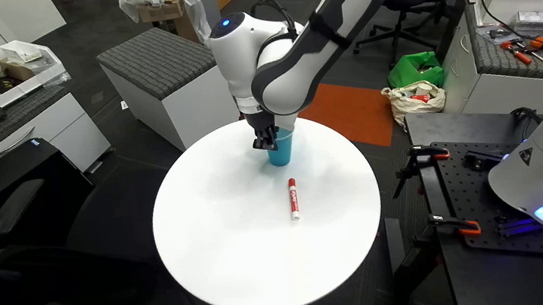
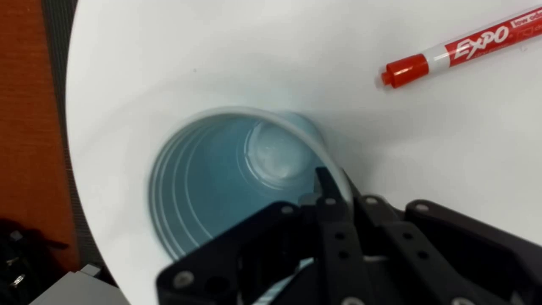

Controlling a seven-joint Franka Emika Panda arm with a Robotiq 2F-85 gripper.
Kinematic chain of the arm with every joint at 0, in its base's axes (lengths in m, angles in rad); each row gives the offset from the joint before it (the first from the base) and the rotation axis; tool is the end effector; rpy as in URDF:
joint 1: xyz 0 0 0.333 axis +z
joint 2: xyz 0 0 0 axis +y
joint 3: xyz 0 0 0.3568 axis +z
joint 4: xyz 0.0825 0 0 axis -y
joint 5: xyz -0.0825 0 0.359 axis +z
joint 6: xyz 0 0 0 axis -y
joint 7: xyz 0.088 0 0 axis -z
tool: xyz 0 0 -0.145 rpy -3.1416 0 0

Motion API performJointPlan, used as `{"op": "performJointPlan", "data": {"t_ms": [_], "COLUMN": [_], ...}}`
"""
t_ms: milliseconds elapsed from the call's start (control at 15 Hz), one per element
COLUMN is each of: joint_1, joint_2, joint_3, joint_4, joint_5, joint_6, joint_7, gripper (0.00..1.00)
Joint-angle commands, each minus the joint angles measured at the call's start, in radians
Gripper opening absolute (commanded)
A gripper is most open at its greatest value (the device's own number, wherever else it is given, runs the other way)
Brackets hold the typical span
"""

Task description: Move the cup to the left and put the marker in the cup

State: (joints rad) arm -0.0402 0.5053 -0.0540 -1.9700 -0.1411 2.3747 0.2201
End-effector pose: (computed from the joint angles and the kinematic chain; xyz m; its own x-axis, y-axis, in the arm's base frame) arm 0.6020 -0.0610 0.2217 0.9754 -0.2054 -0.0796 -0.1938 -0.9719 0.1334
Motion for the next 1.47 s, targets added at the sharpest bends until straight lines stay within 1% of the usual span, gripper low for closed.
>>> {"op": "performJointPlan", "data": {"t_ms": [0,333,733,1000,1400], "joint_1": [0.028,0.077,0.15,0.203,0.275], "joint_2": [-0.034,-0.084,-0.127,-0.129,-0.109], "joint_3": [-0.019,-0.024,-0.017,-0.007,0.02], "joint_4": [-0.017,-0.028,-0.009,0.018,0.079], "joint_5": [-0.001,-0.051,-0.15,-0.216,-0.269], "joint_6": [0.017,0.017,-0.006,-0.025,-0.066], "joint_7": [-0.008,0.015,0.04,0.058,0.055], "gripper": [0.01,0.01,0.01,0.01,0.01]}}
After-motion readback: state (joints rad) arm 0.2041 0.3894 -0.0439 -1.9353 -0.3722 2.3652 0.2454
